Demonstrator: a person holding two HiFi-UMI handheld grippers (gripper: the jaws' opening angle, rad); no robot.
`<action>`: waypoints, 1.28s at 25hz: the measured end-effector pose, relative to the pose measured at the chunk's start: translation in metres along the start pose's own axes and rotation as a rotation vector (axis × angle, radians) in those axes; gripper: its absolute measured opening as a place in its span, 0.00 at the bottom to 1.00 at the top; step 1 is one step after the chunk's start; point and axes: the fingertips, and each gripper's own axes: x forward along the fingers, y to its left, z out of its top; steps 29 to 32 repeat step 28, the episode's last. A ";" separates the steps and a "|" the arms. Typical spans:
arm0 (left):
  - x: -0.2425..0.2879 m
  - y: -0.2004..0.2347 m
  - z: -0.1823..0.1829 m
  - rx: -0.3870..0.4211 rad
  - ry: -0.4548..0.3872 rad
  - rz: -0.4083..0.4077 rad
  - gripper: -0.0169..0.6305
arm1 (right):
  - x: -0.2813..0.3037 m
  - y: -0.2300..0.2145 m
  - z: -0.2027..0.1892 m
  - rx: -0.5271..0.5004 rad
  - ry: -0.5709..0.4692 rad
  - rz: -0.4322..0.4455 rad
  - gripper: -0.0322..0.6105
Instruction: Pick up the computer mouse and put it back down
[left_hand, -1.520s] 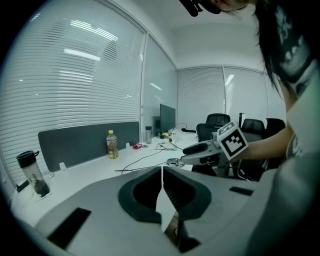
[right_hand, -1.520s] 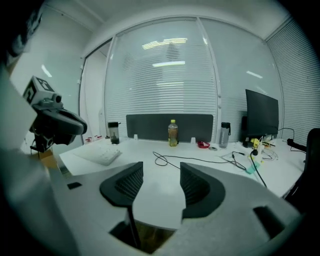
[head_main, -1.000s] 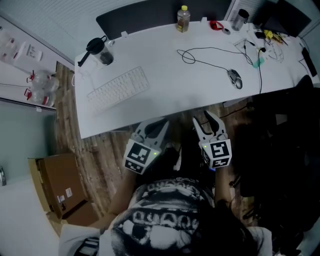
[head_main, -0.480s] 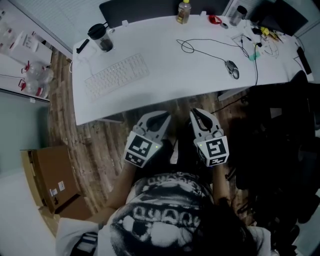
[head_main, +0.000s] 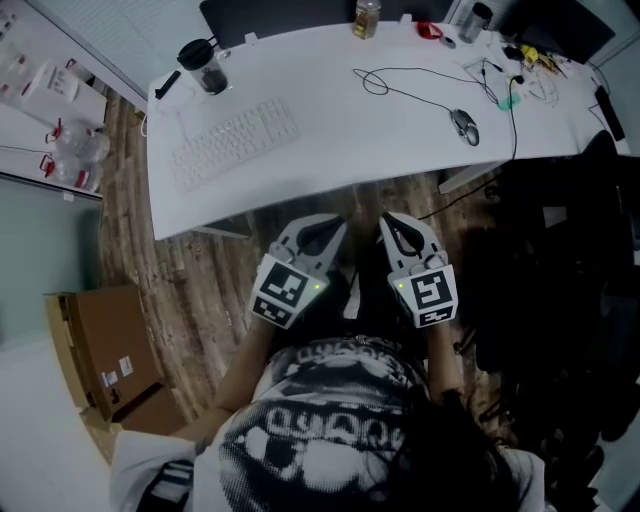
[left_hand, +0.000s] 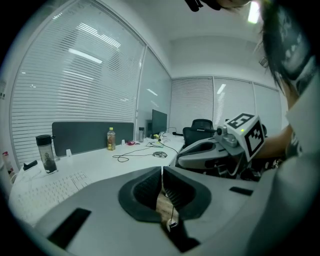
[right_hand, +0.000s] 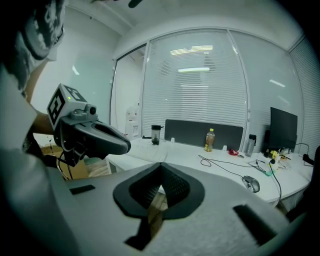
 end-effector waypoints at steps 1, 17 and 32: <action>0.000 -0.001 -0.001 0.002 0.003 -0.002 0.04 | 0.000 0.001 -0.001 -0.006 0.004 0.004 0.05; 0.023 -0.019 -0.002 0.020 0.034 -0.074 0.04 | -0.007 -0.020 -0.011 0.037 0.019 -0.019 0.05; 0.044 -0.016 0.006 0.033 0.034 -0.091 0.04 | -0.007 -0.055 -0.018 0.045 0.021 -0.060 0.05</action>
